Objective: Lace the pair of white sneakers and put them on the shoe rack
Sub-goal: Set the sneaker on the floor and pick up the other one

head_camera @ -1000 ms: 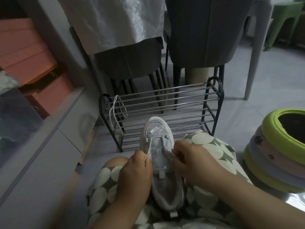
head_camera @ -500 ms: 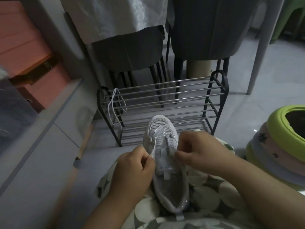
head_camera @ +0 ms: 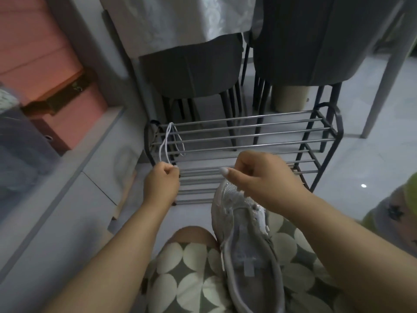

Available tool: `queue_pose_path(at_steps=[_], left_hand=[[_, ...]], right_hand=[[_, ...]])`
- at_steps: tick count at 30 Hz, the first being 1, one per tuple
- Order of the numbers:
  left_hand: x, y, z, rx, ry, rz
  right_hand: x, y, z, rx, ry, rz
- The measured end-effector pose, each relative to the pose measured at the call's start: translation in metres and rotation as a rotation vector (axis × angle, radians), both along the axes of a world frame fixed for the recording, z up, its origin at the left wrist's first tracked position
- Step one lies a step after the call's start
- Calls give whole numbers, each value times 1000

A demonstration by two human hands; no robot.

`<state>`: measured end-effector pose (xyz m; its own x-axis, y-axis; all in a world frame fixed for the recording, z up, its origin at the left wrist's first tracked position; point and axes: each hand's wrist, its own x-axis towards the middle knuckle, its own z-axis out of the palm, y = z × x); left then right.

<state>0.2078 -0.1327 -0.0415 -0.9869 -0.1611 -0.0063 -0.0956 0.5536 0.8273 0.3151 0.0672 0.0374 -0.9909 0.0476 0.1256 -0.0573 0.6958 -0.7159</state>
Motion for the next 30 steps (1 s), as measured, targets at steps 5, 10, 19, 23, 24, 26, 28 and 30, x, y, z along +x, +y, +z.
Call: queue_pose_path(at_steps=[5,10,19,23,24,26,28,30], left_hand=[[-82,-18,-23,-82,-69,99],[-142,-12,-49,280,-245,280],[-181,-6,-82,574,-417,334],[-170,0,-73,491,-369,254],[-164,3,-65,503,-329,217],[-147,11,-44,534,-250,139],[-127,20,-18,542,-174,63],[-103,30,11,580,-106,-21]], right_hand=[[-27,-3,-5,-29,-4,2],[-43,1,-14,-77,-18,-15],[-52,8,-28,-121,-10,-45],[-52,8,-26,-140,2,-72],[-51,7,-25,-136,7,-81],[-49,7,-24,-132,9,-89],[-46,6,-22,-124,3,-88],[-44,6,-19,-99,-3,-82]])
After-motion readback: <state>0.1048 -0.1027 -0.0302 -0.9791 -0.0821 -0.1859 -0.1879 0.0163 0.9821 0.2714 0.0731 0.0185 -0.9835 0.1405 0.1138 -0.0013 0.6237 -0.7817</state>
